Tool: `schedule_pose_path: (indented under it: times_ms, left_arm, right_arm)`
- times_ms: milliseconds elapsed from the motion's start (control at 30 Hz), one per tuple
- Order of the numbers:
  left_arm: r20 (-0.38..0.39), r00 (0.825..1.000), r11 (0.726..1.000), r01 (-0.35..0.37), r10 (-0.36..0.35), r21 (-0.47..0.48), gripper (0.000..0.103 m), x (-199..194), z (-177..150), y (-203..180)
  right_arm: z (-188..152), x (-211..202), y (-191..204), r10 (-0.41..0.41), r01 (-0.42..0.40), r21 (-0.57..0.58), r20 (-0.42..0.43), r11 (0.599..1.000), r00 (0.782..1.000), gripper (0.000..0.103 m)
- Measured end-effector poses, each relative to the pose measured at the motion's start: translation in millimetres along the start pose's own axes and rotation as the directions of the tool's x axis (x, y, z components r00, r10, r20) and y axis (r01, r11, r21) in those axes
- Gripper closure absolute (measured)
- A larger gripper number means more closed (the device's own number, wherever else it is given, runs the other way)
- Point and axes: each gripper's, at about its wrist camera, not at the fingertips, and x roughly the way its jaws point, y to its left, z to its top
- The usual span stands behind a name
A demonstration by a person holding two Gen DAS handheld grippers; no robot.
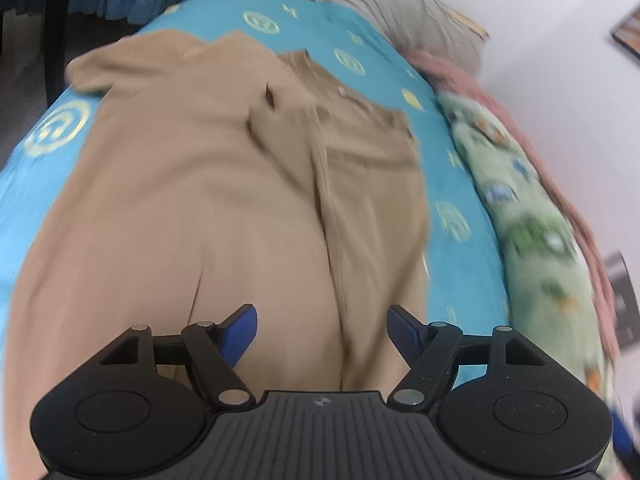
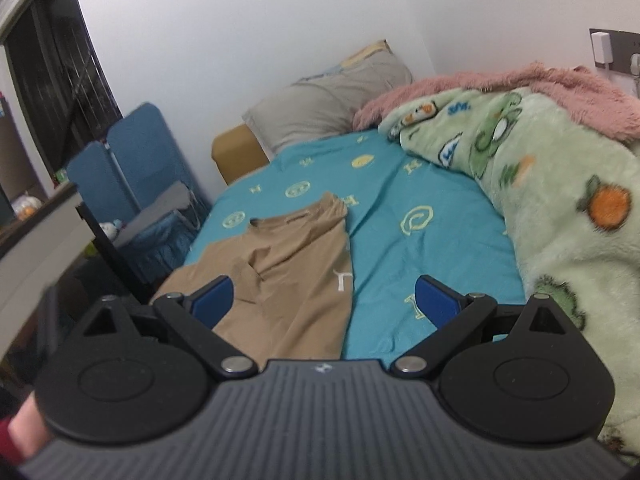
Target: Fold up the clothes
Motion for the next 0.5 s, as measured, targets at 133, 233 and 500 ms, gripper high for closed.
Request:
schedule_pose_path:
  times_ms: [133,233,500]
  left_arm:
    - [0.056,0.998,0.997,-0.010,0.015,-0.079,0.029,56,28,-1]
    - [0.089,0.996,0.995,-0.004,0.013,-0.104,0.030,83,38,3]
    - [0.179,0.982,0.991,-0.083,0.065,0.100,0.100,108,69,-16]
  right_arm:
    - [-1,23,-1,-0.004,0.004,0.010,-0.017,1.000,1.000,0.004]
    - [0,38,1,0.017,-0.017,0.000,-0.017,1.000,1.000,0.004]
    - [1,60,-8,0.009,-0.009,0.012,-0.034,1.000,0.999,0.004]
